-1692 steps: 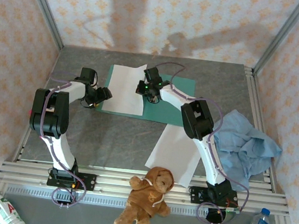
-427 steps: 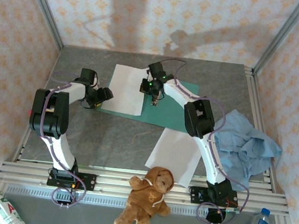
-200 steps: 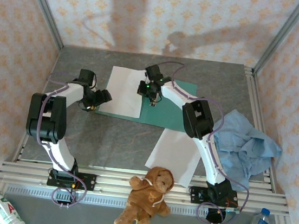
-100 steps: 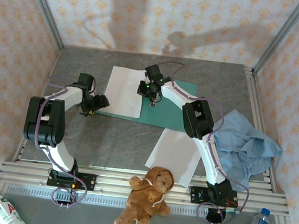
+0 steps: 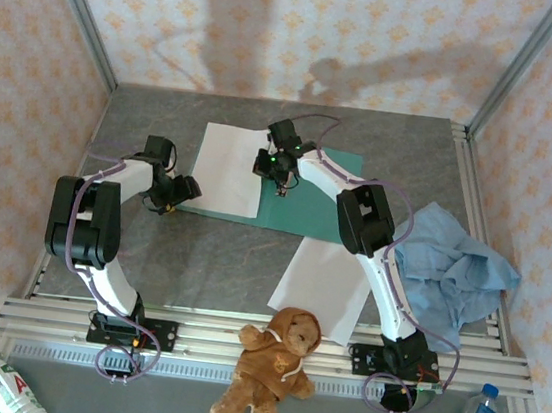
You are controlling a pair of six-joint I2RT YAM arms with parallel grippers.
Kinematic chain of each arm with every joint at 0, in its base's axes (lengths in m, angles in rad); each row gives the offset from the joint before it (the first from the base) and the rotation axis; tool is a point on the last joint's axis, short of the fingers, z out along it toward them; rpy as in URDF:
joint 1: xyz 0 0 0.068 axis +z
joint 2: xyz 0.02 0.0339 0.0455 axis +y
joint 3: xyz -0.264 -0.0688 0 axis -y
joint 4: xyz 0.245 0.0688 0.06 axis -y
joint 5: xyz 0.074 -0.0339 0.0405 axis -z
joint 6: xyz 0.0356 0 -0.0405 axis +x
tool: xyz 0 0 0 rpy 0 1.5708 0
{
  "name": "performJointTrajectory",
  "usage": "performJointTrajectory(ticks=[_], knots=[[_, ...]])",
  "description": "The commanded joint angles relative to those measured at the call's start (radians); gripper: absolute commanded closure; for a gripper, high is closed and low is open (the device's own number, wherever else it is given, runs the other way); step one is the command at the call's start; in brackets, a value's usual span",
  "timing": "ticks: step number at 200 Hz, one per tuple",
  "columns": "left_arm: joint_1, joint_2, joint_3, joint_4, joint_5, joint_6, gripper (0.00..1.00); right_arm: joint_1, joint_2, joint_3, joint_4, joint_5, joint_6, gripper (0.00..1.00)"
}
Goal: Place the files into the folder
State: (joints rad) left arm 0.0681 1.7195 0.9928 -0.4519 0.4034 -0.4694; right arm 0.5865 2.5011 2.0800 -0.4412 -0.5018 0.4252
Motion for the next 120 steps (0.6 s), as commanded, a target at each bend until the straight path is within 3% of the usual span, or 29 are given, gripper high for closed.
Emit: performJointTrajectory(ticks=[1,120], knots=[[0.002,0.022,-0.003,0.012,0.008,0.003,0.29,0.009,-0.035,0.000,-0.031,-0.022,0.025,0.95],[0.002,0.031,-0.005,0.028,0.021,-0.011,0.32,0.024,-0.048,-0.014,-0.064,-0.022,0.079,0.95]])
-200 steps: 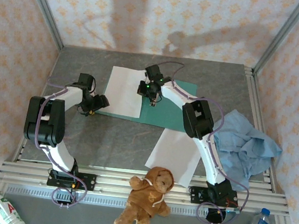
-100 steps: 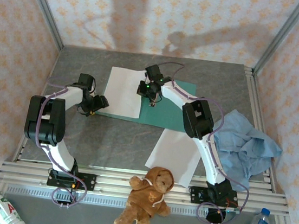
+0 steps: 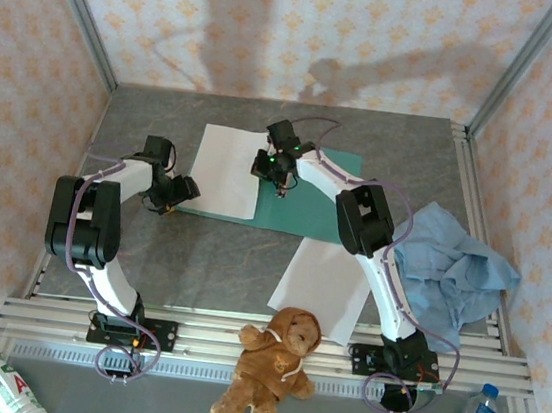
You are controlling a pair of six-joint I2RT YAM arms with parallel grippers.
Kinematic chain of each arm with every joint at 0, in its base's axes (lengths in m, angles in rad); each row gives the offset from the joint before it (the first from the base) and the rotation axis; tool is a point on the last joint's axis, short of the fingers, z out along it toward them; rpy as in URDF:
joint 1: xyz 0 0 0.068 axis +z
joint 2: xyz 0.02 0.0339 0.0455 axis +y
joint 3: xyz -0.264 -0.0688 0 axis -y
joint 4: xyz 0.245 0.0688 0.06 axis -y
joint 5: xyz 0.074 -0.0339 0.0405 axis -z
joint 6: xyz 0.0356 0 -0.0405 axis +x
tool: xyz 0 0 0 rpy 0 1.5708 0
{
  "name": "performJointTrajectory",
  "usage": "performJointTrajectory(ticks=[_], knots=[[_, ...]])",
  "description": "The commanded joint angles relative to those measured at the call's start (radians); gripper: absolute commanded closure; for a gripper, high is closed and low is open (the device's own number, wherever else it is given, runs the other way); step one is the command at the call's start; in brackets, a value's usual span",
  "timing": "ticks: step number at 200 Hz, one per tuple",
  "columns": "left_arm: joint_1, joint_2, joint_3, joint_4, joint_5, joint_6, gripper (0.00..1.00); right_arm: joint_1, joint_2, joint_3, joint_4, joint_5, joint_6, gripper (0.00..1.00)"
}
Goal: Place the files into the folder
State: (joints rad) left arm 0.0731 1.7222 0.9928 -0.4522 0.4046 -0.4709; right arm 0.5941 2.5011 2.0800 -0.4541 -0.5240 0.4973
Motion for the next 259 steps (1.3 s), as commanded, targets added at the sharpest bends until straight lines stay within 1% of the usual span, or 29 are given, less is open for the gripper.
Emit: performJointTrajectory(ticks=[1,36,98,130,163,173,219,227,233,251,259], knots=[[-0.003,0.029,-0.004,0.029,0.019,-0.010,0.32,0.016,-0.049,-0.014,-0.051,0.000,0.007,0.95],[-0.002,0.031,-0.004,0.030,0.019,-0.011,0.32,0.020,-0.061,-0.032,-0.057,0.010,-0.015,0.95],[-0.002,0.032,-0.007,0.030,0.018,-0.011,0.32,0.021,-0.076,-0.041,-0.089,0.044,-0.117,0.95],[-0.002,0.030,-0.011,0.032,0.020,-0.012,0.32,0.022,-0.076,-0.049,-0.083,0.045,-0.097,0.95],[-0.002,0.027,-0.011,0.035,0.021,-0.015,0.32,0.023,-0.085,-0.078,-0.071,0.069,-0.018,0.95],[-0.002,0.028,-0.012,0.038,0.023,-0.017,0.32,0.024,-0.092,-0.095,-0.055,0.059,-0.001,0.95],[-0.002,0.035,-0.011,0.044,0.029,-0.016,0.32,0.033,-0.105,-0.106,-0.051,0.068,-0.025,0.95],[-0.002,0.035,-0.007,0.040,0.028,-0.013,0.32,0.033,-0.104,-0.099,-0.061,0.073,-0.032,0.93],[-0.002,0.033,-0.004,0.037,0.027,-0.011,0.32,0.033,-0.102,-0.094,-0.065,0.073,-0.035,0.89],[-0.003,0.028,0.010,0.028,0.021,-0.002,0.32,0.032,-0.097,-0.070,-0.083,0.074,-0.046,0.70],[-0.002,0.028,0.025,0.014,0.017,0.005,0.32,0.029,-0.096,-0.048,-0.106,0.081,-0.053,0.64]])
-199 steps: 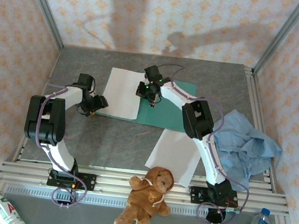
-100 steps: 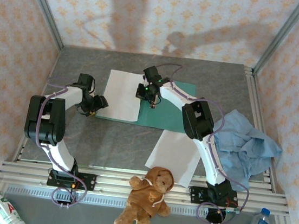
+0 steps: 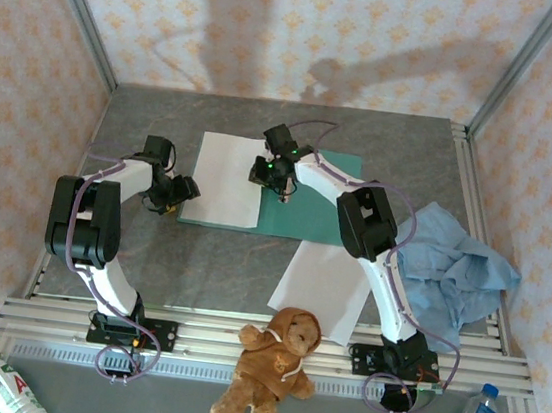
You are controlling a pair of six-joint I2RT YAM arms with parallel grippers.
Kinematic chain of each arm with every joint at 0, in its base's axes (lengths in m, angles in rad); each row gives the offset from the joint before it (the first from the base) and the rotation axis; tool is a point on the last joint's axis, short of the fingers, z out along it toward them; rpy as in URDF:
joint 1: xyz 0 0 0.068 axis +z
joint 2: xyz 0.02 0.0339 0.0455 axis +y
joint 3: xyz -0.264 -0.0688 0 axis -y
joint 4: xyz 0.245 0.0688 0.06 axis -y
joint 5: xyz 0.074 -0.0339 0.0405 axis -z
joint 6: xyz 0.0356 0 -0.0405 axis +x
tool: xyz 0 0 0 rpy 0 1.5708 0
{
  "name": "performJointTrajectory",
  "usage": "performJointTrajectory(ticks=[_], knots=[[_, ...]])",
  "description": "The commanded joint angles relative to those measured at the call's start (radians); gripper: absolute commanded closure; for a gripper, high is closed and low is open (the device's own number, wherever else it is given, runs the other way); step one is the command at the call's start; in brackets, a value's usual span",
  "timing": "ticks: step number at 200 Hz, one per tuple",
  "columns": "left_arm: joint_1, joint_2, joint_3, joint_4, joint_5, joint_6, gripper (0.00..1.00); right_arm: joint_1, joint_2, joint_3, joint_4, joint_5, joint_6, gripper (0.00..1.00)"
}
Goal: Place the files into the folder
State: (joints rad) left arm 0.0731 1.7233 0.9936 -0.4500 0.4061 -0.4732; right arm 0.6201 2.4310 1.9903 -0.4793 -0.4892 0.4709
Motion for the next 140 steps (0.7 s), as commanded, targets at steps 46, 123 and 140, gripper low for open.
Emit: performJointTrajectory(ticks=[46,123,140], knots=[[-0.007,-0.025,0.127,-0.087,-0.059,0.046,0.30,-0.043,-0.095,0.128,-0.186,0.040,-0.076,0.45],[-0.171,0.072,0.423,-0.194,-0.161,0.075,0.30,-0.180,-0.282,-0.177,-0.112,0.084,-0.093,0.45],[-0.224,0.144,0.513,-0.204,-0.154,0.065,0.29,-0.191,-0.288,-0.241,-0.090,0.111,-0.083,0.46]])
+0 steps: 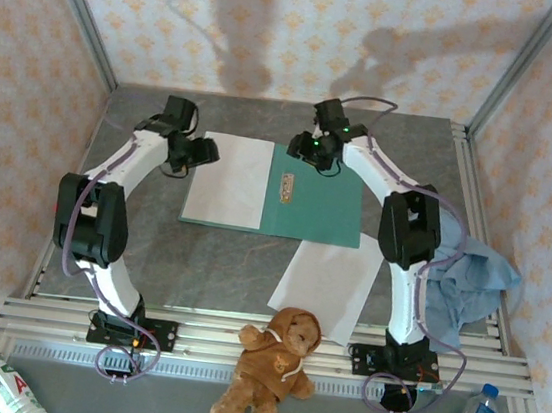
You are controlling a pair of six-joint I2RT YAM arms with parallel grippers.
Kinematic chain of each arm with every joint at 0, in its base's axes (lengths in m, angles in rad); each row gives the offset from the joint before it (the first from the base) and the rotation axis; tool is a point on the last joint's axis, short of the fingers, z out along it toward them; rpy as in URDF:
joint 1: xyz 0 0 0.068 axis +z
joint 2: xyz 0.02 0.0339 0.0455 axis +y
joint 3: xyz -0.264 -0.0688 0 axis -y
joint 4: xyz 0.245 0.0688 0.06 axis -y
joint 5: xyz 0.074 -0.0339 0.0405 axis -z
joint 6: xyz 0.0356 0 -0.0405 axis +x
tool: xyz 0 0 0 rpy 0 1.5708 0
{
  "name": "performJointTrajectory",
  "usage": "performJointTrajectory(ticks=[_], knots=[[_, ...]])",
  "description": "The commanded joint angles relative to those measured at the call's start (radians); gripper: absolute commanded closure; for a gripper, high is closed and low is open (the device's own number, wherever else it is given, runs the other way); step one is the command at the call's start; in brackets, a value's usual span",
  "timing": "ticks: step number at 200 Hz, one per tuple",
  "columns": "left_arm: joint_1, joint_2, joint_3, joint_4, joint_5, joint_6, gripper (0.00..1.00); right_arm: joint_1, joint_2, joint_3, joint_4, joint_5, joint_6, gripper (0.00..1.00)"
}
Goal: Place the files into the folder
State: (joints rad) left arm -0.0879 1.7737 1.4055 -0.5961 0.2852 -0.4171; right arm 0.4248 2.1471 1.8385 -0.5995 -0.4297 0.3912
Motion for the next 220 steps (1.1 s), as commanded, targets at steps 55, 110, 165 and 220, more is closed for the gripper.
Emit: performJointTrajectory(ticks=[55,110,165,220], knots=[[-0.157,0.345,0.337,-0.067,-0.039,-0.019,0.31,0.002,0.022,-0.198,0.105,0.098,0.093,0.49],[-0.162,0.468,0.405,-0.061,-0.035,-0.027,0.33,0.003,0.019,-0.273,0.162,0.138,0.213,0.54],[-0.162,0.484,0.382,-0.059,-0.020,-0.029,0.34,0.008,0.021,-0.343,0.216,0.160,0.304,0.58],[-0.161,0.438,0.328,-0.063,-0.038,-0.040,0.34,0.009,0.025,-0.378,0.241,0.173,0.362,0.61]])
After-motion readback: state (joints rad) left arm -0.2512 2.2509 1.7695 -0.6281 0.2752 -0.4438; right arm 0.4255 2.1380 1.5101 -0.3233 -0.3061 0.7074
